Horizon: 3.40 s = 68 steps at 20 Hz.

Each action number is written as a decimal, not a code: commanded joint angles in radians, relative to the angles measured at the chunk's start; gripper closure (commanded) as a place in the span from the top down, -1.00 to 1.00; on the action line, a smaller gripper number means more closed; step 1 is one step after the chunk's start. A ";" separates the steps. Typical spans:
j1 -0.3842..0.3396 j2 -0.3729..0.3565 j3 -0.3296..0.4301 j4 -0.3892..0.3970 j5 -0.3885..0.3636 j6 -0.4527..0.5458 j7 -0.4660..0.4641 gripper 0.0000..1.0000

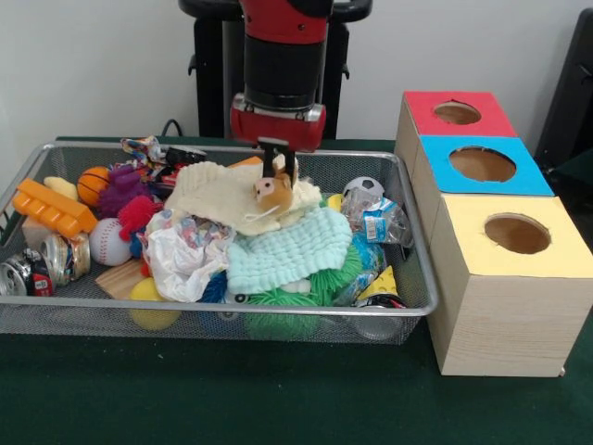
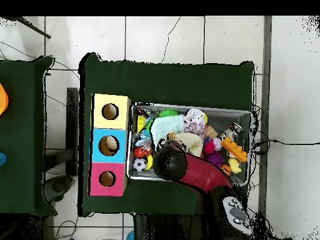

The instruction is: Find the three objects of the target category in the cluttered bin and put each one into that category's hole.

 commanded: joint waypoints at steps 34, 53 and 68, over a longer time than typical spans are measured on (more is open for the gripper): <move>0.075 -0.224 -0.021 0.089 0.160 0.195 0.102 1.00; -0.027 -0.211 0.025 0.090 0.027 0.116 0.092 1.00; 0.042 -0.146 0.010 0.065 0.070 0.083 0.190 1.00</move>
